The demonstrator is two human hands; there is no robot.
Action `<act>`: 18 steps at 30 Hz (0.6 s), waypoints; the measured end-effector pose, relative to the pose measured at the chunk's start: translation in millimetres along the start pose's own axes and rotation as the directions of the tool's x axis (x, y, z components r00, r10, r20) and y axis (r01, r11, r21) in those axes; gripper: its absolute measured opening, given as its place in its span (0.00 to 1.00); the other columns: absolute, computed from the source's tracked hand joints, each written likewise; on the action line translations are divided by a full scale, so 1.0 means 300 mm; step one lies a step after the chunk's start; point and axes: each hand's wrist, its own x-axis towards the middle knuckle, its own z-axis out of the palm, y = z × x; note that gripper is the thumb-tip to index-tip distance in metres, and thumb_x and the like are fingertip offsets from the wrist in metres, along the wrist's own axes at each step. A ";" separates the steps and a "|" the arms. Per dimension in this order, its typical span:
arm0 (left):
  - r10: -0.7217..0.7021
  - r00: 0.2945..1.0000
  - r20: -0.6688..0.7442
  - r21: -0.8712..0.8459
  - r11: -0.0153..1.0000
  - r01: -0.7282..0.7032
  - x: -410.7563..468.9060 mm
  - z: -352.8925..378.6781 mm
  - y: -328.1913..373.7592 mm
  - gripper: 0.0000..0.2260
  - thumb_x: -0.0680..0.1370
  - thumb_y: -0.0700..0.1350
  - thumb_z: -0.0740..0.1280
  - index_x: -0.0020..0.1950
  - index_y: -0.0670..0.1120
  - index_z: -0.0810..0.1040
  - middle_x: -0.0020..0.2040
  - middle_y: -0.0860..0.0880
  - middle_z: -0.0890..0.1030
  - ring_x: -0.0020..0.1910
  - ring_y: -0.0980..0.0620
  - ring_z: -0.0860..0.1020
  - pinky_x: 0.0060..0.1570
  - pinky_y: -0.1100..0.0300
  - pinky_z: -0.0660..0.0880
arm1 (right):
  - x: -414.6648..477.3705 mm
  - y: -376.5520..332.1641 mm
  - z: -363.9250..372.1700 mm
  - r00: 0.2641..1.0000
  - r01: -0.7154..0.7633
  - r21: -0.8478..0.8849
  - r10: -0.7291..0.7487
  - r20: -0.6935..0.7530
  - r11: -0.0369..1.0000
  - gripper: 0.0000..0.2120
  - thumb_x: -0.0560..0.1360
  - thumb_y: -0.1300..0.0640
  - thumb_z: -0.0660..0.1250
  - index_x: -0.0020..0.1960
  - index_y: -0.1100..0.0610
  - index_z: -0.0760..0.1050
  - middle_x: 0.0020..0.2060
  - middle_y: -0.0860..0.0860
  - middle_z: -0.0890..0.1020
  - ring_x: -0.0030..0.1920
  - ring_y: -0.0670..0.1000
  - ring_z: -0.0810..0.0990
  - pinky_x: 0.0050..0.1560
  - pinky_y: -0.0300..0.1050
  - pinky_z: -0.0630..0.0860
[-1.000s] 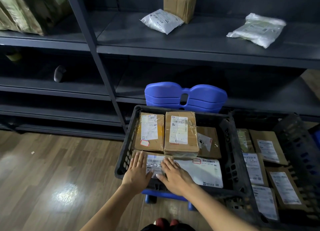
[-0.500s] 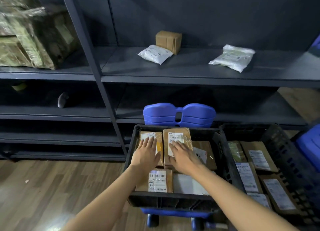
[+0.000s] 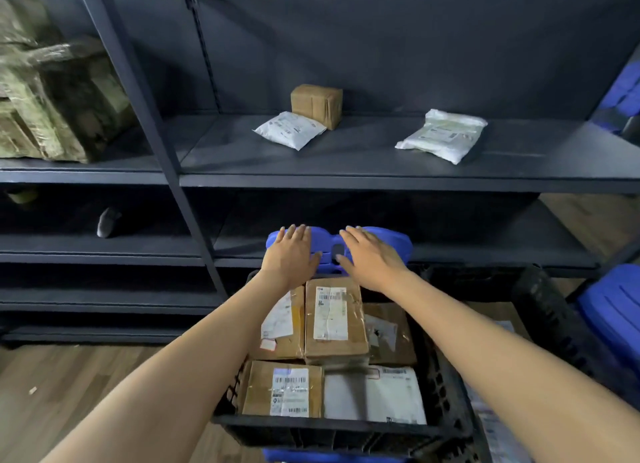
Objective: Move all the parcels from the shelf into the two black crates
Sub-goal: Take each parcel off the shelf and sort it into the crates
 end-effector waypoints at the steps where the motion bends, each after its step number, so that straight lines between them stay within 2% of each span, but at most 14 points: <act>1: -0.012 1.000 -0.012 0.006 1.000 0.012 0.036 -0.023 0.005 0.29 0.82 0.55 0.52 0.78 0.39 0.51 0.78 0.43 0.56 0.78 0.45 0.53 0.76 0.52 0.47 | 0.025 0.024 -0.034 1.000 0.015 -0.014 -0.016 -0.018 1.000 0.29 0.81 0.46 0.54 0.77 0.59 0.54 0.77 0.54 0.57 0.77 0.53 0.54 0.75 0.47 0.52; 9: -0.091 0.990 -0.111 0.004 0.996 0.091 0.292 -0.194 0.038 0.30 0.82 0.55 0.54 0.77 0.38 0.53 0.77 0.42 0.58 0.77 0.44 0.54 0.76 0.52 0.49 | 0.242 0.211 -0.252 0.993 0.038 -0.056 -0.044 -0.113 0.998 0.29 0.81 0.46 0.55 0.76 0.60 0.55 0.76 0.55 0.59 0.76 0.54 0.55 0.73 0.50 0.58; 15: -0.117 0.985 -0.130 0.020 0.993 0.120 0.446 -0.282 -0.021 0.30 0.82 0.54 0.54 0.77 0.38 0.52 0.77 0.42 0.57 0.77 0.45 0.53 0.76 0.53 0.47 | 0.444 0.265 -0.308 0.996 0.024 -0.034 -0.027 -0.090 0.999 0.29 0.81 0.45 0.54 0.77 0.59 0.54 0.76 0.55 0.58 0.77 0.54 0.54 0.72 0.52 0.59; 18: -0.135 0.980 -0.143 0.023 0.990 0.140 0.526 -0.305 -0.082 0.29 0.82 0.53 0.54 0.76 0.37 0.54 0.76 0.42 0.60 0.76 0.45 0.55 0.76 0.53 0.48 | 0.557 0.272 -0.312 0.995 0.022 -0.005 -0.023 -0.096 1.000 0.29 0.81 0.45 0.55 0.76 0.59 0.55 0.76 0.54 0.58 0.76 0.53 0.55 0.71 0.51 0.60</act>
